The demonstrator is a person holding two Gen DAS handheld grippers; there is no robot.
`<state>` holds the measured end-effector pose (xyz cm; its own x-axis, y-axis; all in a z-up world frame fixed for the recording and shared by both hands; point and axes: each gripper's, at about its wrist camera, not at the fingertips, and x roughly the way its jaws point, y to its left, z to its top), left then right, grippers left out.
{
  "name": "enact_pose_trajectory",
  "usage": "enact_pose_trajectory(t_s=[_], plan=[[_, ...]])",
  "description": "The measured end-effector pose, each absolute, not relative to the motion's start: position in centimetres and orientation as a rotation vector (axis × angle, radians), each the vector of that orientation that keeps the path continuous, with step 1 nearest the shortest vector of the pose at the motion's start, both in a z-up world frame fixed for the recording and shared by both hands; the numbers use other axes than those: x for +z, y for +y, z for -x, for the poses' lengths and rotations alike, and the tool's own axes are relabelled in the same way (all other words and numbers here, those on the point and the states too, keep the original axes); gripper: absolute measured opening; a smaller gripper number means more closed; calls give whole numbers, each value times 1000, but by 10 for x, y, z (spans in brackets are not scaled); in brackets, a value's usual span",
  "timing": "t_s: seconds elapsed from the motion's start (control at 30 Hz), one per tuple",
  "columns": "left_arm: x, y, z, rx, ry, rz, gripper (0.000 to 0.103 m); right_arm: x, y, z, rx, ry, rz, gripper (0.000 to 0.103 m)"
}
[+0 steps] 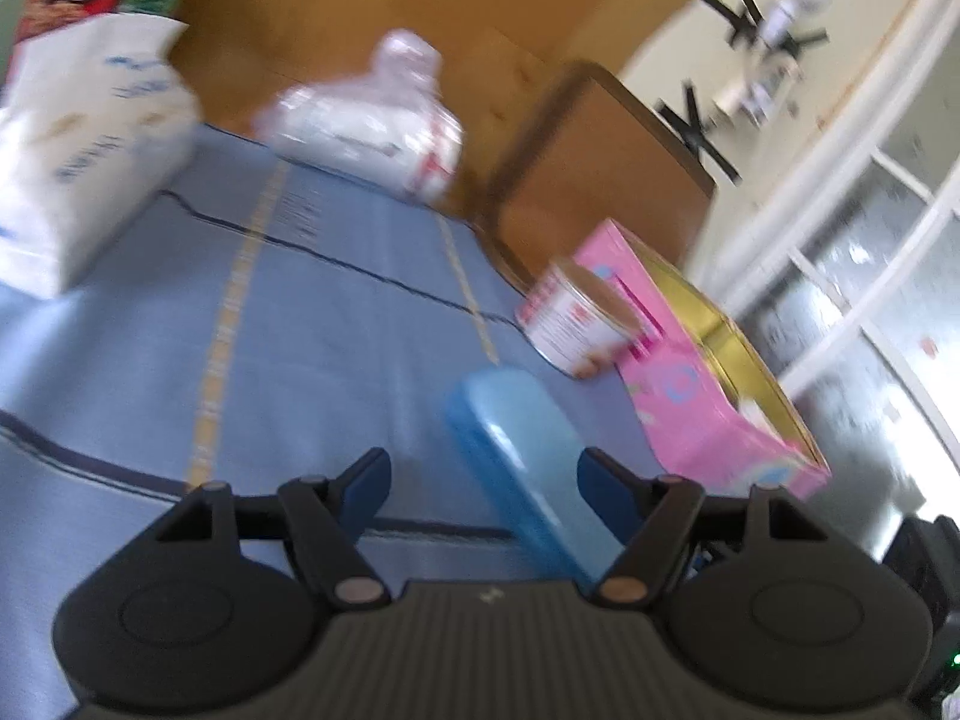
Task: Organize soft objects
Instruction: 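Carry the blue case into the pink tin and open the left gripper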
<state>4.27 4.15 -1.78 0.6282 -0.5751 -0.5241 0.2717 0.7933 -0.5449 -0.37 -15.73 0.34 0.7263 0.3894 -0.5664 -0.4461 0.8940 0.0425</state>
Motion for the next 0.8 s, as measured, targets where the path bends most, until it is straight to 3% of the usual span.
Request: enact_pose_trajectory(t_s=[0.03,0.07,0.17,0.43,0.8], plan=[[-19,34,-44,-512,763,432,71,3,-157,3,463,602,104,70],[-21,27,-45,-516,779,426,69,3,-157,3,464,599,109,56],[-20,12,-43,-528,773,396,62,4,-155,5,470,591,110,56],[28,-21,-42,-576,678,322,58,27,-179,16,405,466,38,56],[85,-173,-105,-772,611,149,58,62,-288,-23,106,304,-56,56]])
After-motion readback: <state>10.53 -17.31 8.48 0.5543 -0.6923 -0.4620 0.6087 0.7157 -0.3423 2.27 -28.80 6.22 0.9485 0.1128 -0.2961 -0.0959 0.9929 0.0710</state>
